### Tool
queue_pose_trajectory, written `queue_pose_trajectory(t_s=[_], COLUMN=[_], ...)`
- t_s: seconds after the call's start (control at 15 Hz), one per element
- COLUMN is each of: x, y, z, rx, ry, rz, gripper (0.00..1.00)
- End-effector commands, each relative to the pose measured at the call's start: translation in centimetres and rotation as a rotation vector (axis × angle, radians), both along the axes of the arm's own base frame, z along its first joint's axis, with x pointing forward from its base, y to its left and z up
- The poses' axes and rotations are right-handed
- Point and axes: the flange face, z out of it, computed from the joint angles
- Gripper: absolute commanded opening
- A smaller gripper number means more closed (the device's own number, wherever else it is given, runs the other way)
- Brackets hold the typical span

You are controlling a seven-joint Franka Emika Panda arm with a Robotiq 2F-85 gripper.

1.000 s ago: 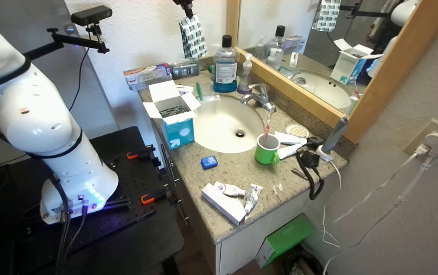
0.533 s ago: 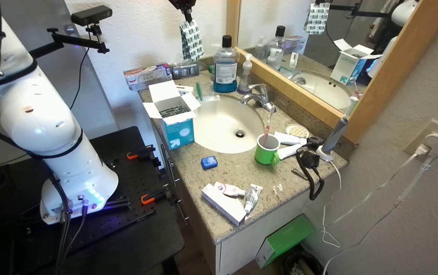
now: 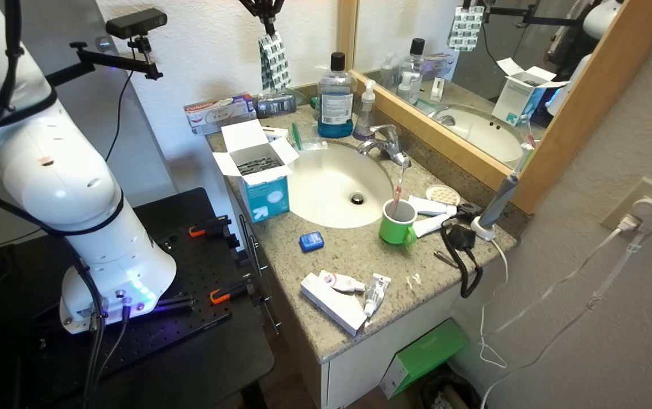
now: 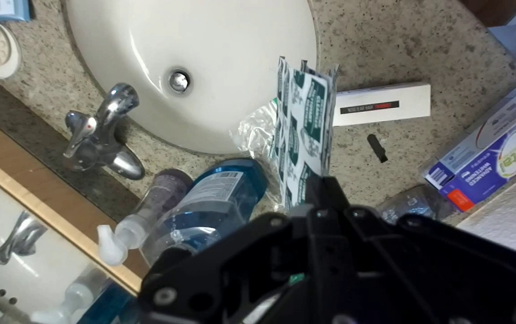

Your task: Remove two things from the box and put them on the left of the sink

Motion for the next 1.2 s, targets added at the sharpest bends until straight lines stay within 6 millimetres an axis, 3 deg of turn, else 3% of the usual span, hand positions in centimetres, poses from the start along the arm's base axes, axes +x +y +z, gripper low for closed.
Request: queue_pose_trajectory(t_s=[0.0, 0.53, 1.13], x=[0.0, -0.3, 2.4], y=[1.5, 5.0, 6.6], z=[-0.1, -2.3, -6.1], rx=[0.048, 0.085, 0.101], ry=[0.028, 0.059, 0.118], rz=[0.052, 0.128, 0.172], gripper=[0.02, 0.02, 0.02])
